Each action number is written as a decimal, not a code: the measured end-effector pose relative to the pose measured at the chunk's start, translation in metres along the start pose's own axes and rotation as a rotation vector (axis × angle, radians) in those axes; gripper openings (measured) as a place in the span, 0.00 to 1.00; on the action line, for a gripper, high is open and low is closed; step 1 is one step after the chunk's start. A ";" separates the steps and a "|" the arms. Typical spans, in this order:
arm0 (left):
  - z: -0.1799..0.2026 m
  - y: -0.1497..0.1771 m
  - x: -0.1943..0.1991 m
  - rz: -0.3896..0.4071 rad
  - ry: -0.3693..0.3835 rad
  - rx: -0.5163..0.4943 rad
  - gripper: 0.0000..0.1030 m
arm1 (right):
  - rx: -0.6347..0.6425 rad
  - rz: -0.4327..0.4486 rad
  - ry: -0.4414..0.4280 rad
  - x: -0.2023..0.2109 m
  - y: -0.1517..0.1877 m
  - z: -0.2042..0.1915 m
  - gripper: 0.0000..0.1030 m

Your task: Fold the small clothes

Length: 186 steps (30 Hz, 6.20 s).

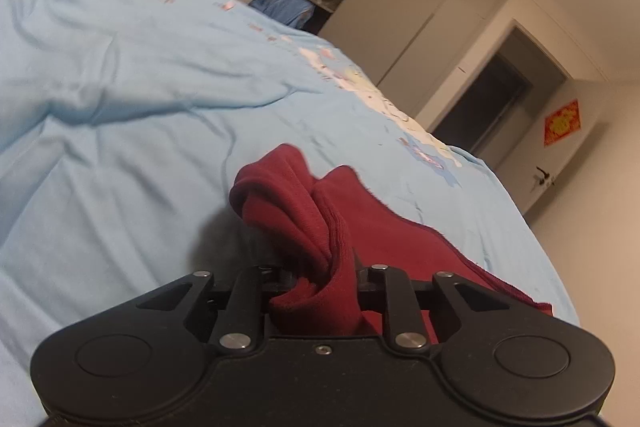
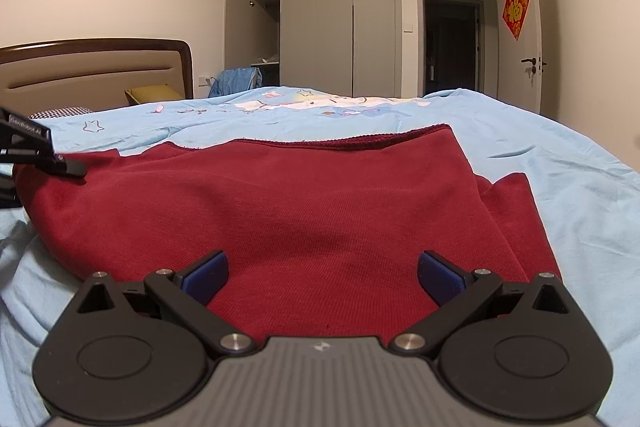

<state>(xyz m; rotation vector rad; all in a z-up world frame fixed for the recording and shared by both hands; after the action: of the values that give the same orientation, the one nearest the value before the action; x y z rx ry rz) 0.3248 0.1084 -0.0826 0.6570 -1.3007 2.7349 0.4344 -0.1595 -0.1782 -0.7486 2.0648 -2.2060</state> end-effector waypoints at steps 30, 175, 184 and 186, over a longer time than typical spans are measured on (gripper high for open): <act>0.183 0.134 0.032 -0.193 0.374 -0.994 0.65 | -0.561 0.221 0.236 0.052 0.020 0.111 1.00; 0.125 0.089 -0.039 -0.325 0.153 -0.443 0.99 | -0.436 0.025 0.221 0.076 -0.013 0.095 0.99; 0.126 0.091 -0.037 -0.330 0.148 -0.453 0.99 | -0.309 -0.050 0.153 0.044 -0.022 0.085 0.67; 0.126 0.091 -0.038 -0.332 0.147 -0.453 0.99 | -0.276 -0.064 0.172 0.048 -0.019 0.085 0.51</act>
<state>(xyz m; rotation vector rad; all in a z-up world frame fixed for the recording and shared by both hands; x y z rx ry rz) 0.3841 -0.0393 -0.0937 0.5555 -1.5383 2.0872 0.4282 -0.2526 -0.1449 -0.6699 2.4989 -2.1099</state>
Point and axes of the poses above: each gripper's, at about its wrist camera, not at the fingertips, and x roughly against the way its jaws point, z to its right, y to its underside, the point moved 7 cm from there along -x, roughly the way its jaws point, and after that the axes turned 2 degrees about x, right-handed, at the moved point
